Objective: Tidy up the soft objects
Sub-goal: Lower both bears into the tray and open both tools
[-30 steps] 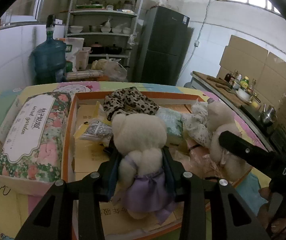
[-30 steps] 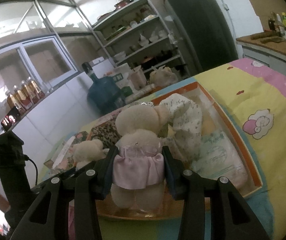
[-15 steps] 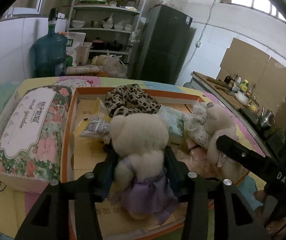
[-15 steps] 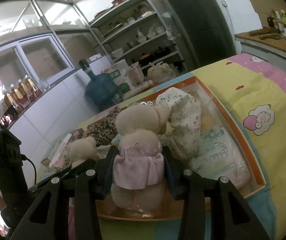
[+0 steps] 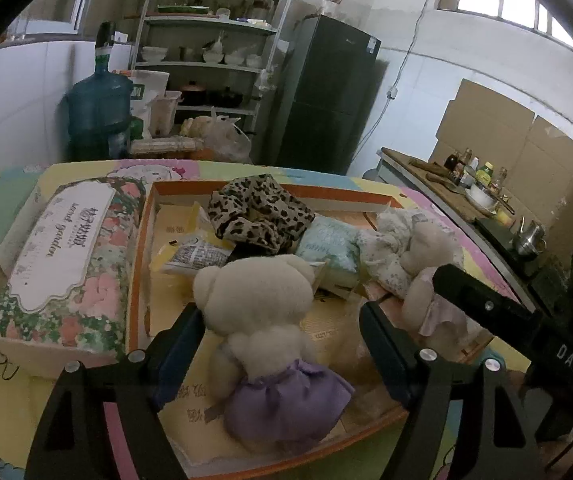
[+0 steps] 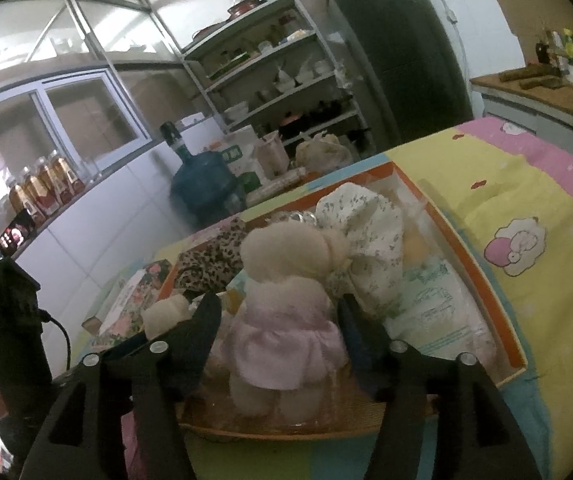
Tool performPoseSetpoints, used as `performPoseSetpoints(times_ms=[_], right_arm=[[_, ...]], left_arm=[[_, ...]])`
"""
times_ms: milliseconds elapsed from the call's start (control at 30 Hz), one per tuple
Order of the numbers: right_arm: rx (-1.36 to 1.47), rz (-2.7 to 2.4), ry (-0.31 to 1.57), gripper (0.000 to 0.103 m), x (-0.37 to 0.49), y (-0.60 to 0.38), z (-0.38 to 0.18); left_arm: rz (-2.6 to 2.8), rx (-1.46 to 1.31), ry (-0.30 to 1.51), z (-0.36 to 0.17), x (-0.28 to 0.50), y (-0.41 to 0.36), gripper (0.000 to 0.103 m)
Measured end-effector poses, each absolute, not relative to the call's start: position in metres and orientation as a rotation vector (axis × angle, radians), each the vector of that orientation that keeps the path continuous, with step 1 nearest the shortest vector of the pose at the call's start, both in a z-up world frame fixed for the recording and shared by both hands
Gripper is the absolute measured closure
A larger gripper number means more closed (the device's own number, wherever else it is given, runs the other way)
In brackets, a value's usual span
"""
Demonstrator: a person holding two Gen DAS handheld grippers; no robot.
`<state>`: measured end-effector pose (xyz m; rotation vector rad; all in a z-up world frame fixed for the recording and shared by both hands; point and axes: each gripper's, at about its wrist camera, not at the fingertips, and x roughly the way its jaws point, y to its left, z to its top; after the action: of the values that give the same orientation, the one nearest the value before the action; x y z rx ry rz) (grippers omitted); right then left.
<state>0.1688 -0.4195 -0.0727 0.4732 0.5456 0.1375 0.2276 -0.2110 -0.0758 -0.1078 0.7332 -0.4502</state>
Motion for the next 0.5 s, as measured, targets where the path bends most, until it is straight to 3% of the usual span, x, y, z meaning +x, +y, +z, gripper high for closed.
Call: performPoseSetpoints(times_ms=[500], right_arm=[[0.393,0.097,0.456,0.038,0.143,-0.399,-0.043]], left_arm=[[-0.407,-0.078,0.651,-0.05,0.203,-0.19,0.024]])
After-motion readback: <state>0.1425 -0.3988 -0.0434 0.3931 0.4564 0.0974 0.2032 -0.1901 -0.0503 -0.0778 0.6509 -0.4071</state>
